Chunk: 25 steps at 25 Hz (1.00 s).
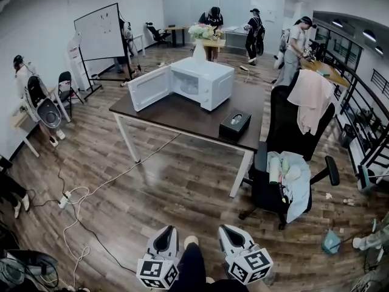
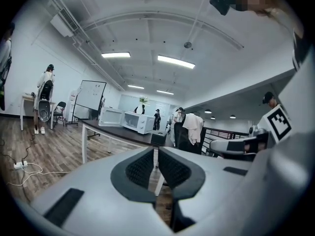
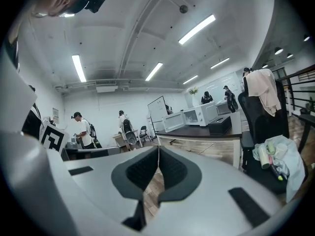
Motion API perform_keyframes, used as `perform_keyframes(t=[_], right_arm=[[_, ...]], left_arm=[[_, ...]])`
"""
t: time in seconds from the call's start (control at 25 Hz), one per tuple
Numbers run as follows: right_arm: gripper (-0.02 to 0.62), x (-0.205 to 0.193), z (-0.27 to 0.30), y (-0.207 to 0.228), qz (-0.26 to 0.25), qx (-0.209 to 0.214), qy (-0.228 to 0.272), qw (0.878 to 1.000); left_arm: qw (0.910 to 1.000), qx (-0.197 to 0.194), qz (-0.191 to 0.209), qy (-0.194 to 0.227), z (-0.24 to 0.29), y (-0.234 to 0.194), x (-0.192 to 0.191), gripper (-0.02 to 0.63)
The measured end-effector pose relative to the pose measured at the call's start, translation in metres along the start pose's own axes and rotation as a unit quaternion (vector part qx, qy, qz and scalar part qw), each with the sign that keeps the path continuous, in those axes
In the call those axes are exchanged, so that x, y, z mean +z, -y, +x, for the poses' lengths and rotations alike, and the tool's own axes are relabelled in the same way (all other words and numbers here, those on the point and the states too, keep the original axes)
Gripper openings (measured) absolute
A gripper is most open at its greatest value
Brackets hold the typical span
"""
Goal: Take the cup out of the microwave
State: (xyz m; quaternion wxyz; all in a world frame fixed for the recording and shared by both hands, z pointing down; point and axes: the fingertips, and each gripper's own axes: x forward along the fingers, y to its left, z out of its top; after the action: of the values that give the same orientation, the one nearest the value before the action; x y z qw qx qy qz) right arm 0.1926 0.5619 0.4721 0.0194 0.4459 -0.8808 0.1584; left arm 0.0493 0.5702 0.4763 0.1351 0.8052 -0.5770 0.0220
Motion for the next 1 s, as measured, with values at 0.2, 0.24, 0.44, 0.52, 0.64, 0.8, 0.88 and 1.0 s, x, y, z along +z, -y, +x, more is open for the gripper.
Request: perform_keyframes(t=[0.2,0.24,0.44,0.52,0.64,0.8,0.88,1.0], right_arm=[[-0.005,0.013,0.039,0.007,0.011,0.018,0.011,1.0],[-0.005,0.015,0.047,0.008,0.01,0.02,0.011,1.0],[-0.005,0.031,0.09,0.012,0.007,0.031,0.014,0.999],[-0.005,0.037,0.107,0.014,0.008,0.032,0.011,0.999],[-0.005,0.046,0.133,0.019,0.01,0.03,0.007,0.999],[-0.005,0.054,0.173,0.03,0.012,0.027,0.009,1.0],[-0.005,0.057,0.191,0.036,0.012,0.025,0.01,1.0],[-0.005,0.06,0.216,0.046,0.012,0.017,0.009,1.0]], left_arm=[[0.9998,0.016,0.011,-0.003,0.03,-0.026,0.007,0.021],[0.9999,0.011,0.008,-0.005,0.037,-0.03,0.008,0.06],[0.9999,0.011,-0.002,-0.009,0.071,-0.056,0.02,0.173],[0.9998,0.013,-0.004,-0.012,0.085,-0.067,0.026,0.215],[0.9998,0.008,-0.001,-0.018,0.105,-0.084,0.036,0.251],[0.9998,0.0,-0.002,-0.021,0.137,-0.11,0.047,0.302],[0.9998,0.003,-0.003,-0.019,0.153,-0.124,0.05,0.323],[0.9997,0.018,-0.001,-0.015,0.175,-0.147,0.055,0.374]])
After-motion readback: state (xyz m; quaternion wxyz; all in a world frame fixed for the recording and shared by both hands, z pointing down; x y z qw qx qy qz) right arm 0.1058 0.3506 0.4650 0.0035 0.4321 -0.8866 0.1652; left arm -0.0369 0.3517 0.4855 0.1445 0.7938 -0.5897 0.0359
